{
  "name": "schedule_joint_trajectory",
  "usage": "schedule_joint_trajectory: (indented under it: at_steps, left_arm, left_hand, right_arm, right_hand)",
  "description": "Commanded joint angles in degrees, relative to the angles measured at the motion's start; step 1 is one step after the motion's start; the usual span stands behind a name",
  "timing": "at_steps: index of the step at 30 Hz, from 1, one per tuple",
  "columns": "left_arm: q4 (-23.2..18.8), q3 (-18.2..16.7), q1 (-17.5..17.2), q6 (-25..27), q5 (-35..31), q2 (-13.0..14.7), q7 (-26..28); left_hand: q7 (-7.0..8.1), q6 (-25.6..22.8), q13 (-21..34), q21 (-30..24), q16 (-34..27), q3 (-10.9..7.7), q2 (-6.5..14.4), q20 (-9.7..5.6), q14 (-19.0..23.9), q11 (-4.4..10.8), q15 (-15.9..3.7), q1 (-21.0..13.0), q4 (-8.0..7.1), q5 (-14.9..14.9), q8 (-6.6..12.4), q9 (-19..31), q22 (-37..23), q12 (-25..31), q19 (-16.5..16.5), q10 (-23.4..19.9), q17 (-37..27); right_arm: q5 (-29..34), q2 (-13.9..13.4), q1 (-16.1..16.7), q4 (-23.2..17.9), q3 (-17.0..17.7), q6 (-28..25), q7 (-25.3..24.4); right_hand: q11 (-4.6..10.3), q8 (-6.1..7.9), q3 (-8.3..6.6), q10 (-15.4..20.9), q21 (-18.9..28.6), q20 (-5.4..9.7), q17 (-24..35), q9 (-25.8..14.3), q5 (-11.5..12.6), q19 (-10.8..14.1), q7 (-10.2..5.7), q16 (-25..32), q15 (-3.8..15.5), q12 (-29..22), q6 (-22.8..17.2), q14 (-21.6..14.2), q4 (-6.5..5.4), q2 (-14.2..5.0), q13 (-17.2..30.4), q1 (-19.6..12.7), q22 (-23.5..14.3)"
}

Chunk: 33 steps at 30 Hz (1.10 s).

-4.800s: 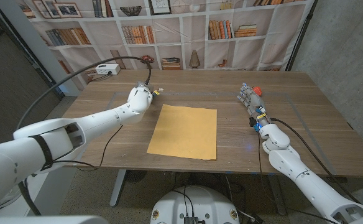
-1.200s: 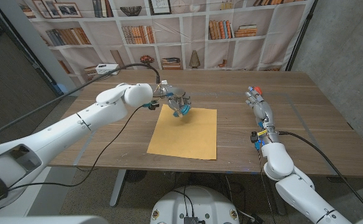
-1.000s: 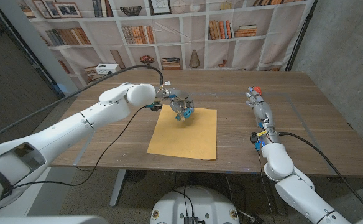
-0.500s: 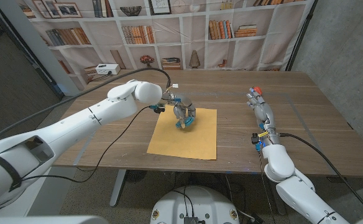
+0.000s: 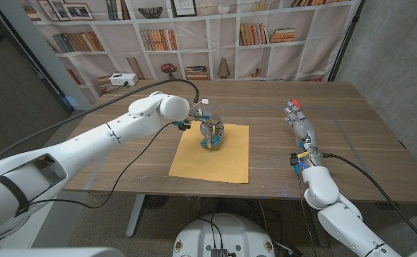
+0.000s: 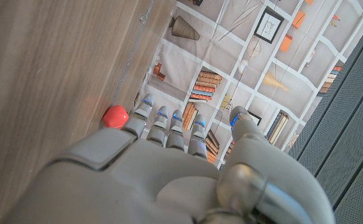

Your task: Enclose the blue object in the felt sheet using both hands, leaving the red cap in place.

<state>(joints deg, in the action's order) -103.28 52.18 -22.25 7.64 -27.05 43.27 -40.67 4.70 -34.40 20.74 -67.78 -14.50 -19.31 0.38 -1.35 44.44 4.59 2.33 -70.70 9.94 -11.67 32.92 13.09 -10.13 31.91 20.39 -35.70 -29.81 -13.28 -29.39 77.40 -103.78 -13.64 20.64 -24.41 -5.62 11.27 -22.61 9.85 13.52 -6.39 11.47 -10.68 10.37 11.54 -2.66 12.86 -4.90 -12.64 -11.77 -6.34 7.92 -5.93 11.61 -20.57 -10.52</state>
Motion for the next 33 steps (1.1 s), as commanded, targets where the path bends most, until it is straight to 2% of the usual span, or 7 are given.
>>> schedule_joint_trajectory:
  at_steps: [1,5,16,22,24,28,33]
  left_arm:
    - [3.36,1.16,2.15,-1.83,2.11,-1.54,-3.85]
    - [4.63,2.26,3.77,-1.92,2.32,-2.17,-6.65]
    - [5.54,3.79,5.87,-1.28,1.45,-2.65,-9.68]
    - [3.27,2.04,3.94,-1.91,0.05,-0.87,-4.56]
    - [3.19,1.21,3.37,-2.59,0.74,-0.51,-3.40]
    - [3.41,-0.56,2.16,-4.38,3.01,0.08,-1.26]
    - [2.45,-2.65,0.24,-5.95,4.91,1.30,1.68]
  left_hand:
    - [-1.51,2.86,6.75,2.23,3.46,-2.64,4.57,1.54,0.47,0.76,-12.59,7.18,-3.42,0.47,-3.91,-0.85,0.26,-4.97,-3.35,4.31,1.91]
    - [-0.90,8.21,5.06,3.80,3.93,-2.16,3.29,2.26,-3.44,-0.58,-10.96,10.00,-3.67,0.96,-7.41,-1.55,0.22,-8.11,-5.52,7.59,3.75]
    - [-0.47,11.90,2.47,8.14,4.26,-0.70,0.67,5.89,-13.33,-1.51,-7.57,14.92,-3.86,1.35,-11.61,-1.99,0.22,-12.47,-12.18,11.41,7.59]
    - [-0.31,14.83,1.45,11.28,4.69,-0.37,0.60,7.73,-21.27,-2.00,-5.09,15.83,-3.40,0.99,-14.39,-2.01,0.17,-14.70,-17.19,14.62,9.65]
    - [-0.12,16.78,0.99,12.67,4.49,0.05,0.76,8.18,-24.76,-0.33,-4.36,16.08,-3.15,0.90,-16.01,-2.01,0.13,-15.72,-19.21,16.62,10.53]
    - [-0.09,19.76,0.37,14.89,4.40,1.58,0.20,8.81,-29.84,-1.26,-2.76,17.93,-3.39,0.76,-18.55,-2.01,0.09,-17.26,-22.19,20.45,12.05]
    - [-0.18,20.06,0.10,16.24,4.30,2.39,0.42,9.72,-32.00,-1.79,-1.65,19.44,-3.98,0.65,-19.31,-2.00,0.06,-17.46,-24.22,21.20,12.73]
  right_arm:
    - [0.03,-0.11,-0.24,0.00,0.23,-0.23,0.07]
    - [0.06,0.00,-0.55,0.28,0.16,-0.07,0.14]
    - [0.02,0.13,-1.24,0.56,-0.04,-0.41,0.19]
    - [-0.05,0.22,-1.79,0.29,-0.18,-1.42,-0.03]
    - [0.08,-0.02,-2.02,0.48,-0.31,-1.31,0.29]
    - [-0.18,0.06,-2.35,0.24,-0.38,-2.30,0.06]
    - [-0.20,-0.02,-2.95,0.28,-0.68,-3.04,0.07]
  right_hand:
    - [0.07,-0.14,-0.23,0.14,-0.16,-0.46,-0.03,-0.04,-0.03,0.04,0.08,-0.21,-0.15,0.34,-0.08,-0.18,0.27,-0.18,0.05,-0.06,-0.17]
    - [0.02,-0.16,-0.23,0.18,-0.16,-0.45,-0.03,-0.04,-0.03,0.09,0.07,-0.22,-0.16,0.35,-0.06,-0.20,0.28,-0.18,0.05,-0.06,-0.17]
    - [-0.03,-0.18,-0.24,0.21,-0.20,-0.50,-0.04,-0.04,-0.02,0.14,0.06,-0.21,-0.28,0.40,-0.02,-0.39,0.32,-0.25,0.06,-0.12,-0.18]
    - [0.02,-0.17,-0.22,0.20,-0.22,-0.54,-0.03,-0.04,-0.03,0.15,0.00,-0.22,-0.28,0.42,-0.06,-0.43,0.31,-0.25,0.06,-0.09,-0.18]
    - [0.06,-0.19,-0.20,0.19,-0.23,-0.56,-0.02,-0.04,-0.03,0.15,-0.01,-0.22,-0.30,0.44,-0.03,-0.44,0.30,-0.23,0.06,-0.07,-0.18]
    - [-0.03,-0.18,-0.18,0.20,-0.24,-0.59,-0.01,-0.04,-0.04,0.18,0.06,-0.25,-0.27,0.46,-0.05,-0.41,0.28,-0.26,0.07,-0.04,-0.18]
    - [-0.02,-0.20,-0.15,0.22,-0.27,-0.62,-0.01,-0.04,-0.05,0.19,0.04,-0.27,-0.21,0.47,-0.03,-0.43,0.29,-0.23,0.07,-0.02,-0.18]
